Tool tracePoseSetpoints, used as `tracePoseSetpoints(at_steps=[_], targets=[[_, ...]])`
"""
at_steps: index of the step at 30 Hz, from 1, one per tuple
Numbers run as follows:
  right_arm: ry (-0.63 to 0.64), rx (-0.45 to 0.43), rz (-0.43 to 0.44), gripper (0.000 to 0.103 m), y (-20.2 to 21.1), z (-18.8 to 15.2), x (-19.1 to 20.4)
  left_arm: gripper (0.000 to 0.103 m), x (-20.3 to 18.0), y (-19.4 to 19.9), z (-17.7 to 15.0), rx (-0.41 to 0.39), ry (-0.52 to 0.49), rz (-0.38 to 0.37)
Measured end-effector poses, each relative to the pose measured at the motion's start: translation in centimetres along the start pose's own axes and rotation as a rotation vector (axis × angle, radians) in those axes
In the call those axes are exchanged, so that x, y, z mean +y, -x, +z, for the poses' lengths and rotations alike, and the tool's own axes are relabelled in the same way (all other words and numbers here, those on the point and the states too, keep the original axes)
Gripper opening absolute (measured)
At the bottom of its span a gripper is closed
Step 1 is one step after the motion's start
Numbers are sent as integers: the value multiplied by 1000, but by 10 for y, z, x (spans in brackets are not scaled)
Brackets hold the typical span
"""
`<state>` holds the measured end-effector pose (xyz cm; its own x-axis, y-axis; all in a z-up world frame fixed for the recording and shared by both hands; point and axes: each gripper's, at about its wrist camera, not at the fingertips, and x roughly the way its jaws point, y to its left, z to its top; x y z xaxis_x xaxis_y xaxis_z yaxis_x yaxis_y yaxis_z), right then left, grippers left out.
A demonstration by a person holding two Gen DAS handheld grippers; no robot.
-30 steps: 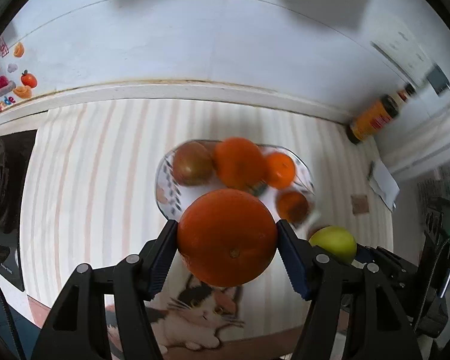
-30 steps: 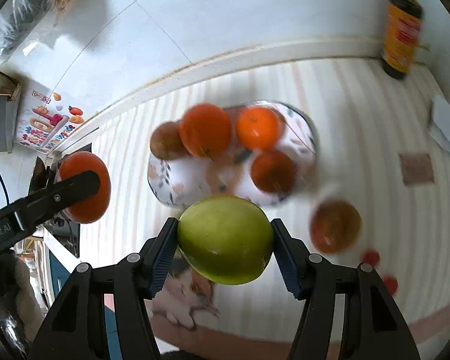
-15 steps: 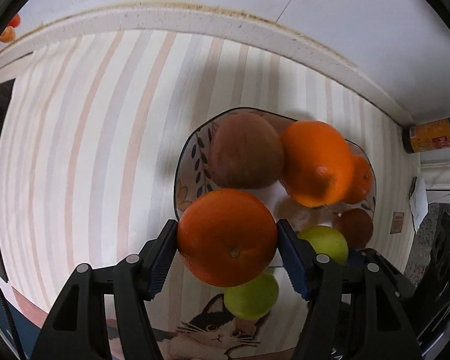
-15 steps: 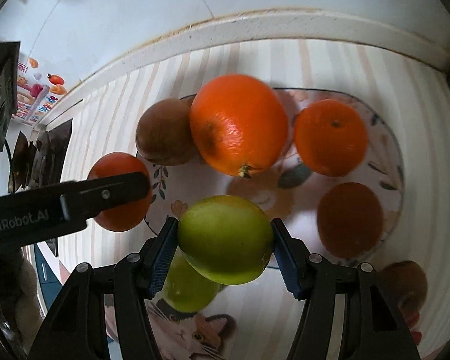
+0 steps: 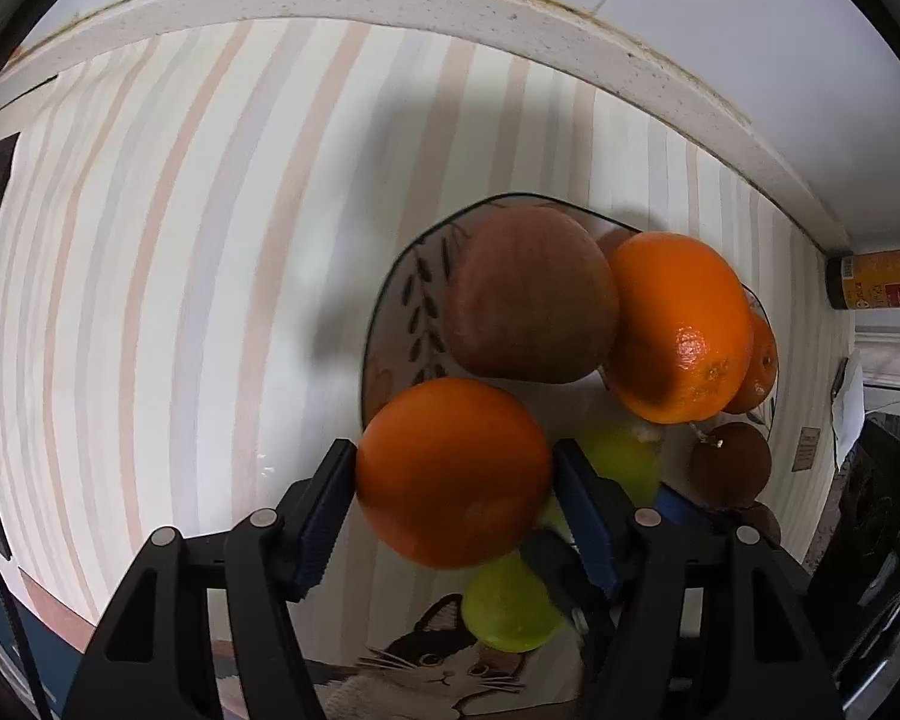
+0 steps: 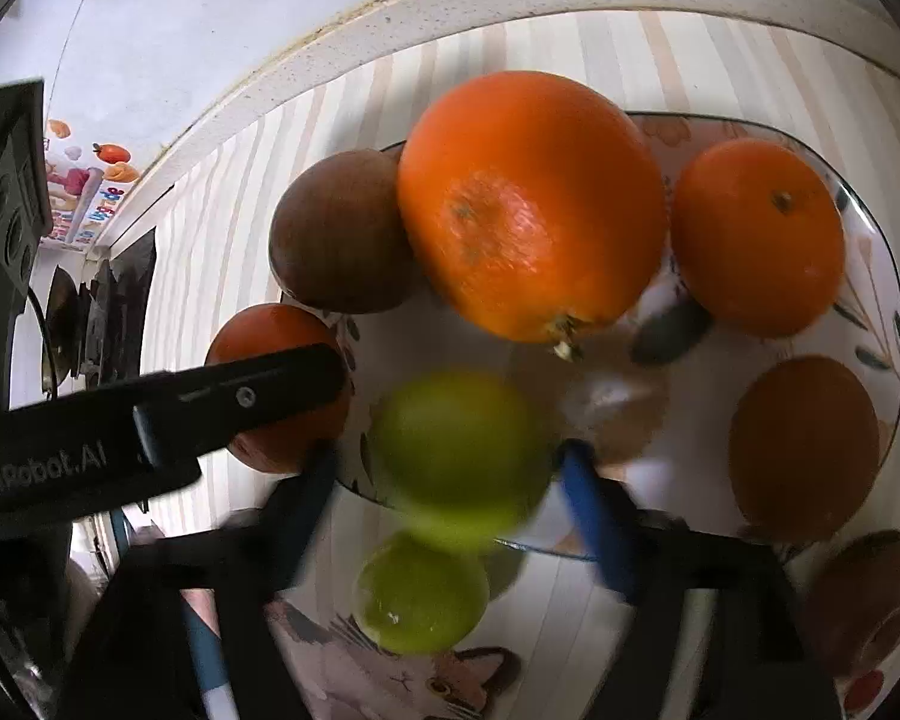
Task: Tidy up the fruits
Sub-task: 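Carry the orange and green apple onto the floral plate and open both grippers, then withdraw both grippers from the plate toward the remaining green apple and red apple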
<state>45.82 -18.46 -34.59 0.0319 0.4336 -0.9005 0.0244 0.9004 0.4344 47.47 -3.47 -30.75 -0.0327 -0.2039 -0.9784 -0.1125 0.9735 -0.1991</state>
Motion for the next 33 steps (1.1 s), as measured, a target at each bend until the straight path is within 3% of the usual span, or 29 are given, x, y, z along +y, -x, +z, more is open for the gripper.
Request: tracePoseSetpoints(at_steps=[2,7,18,33], targets=[[-5,-12,6,96,5,-2,1,86,1,6,-2,-18,-4,-12],[5,-38,-57,96,26,-10,7,87,-4,23,-6,-68,-41,28],[-8,-175,-338,96,98,-37,-3,87,-5,78,-47,-278,-84,159],[-1,-336,-376,96,182,-95,9,87,-31,137,-120,-450,-167,147]])
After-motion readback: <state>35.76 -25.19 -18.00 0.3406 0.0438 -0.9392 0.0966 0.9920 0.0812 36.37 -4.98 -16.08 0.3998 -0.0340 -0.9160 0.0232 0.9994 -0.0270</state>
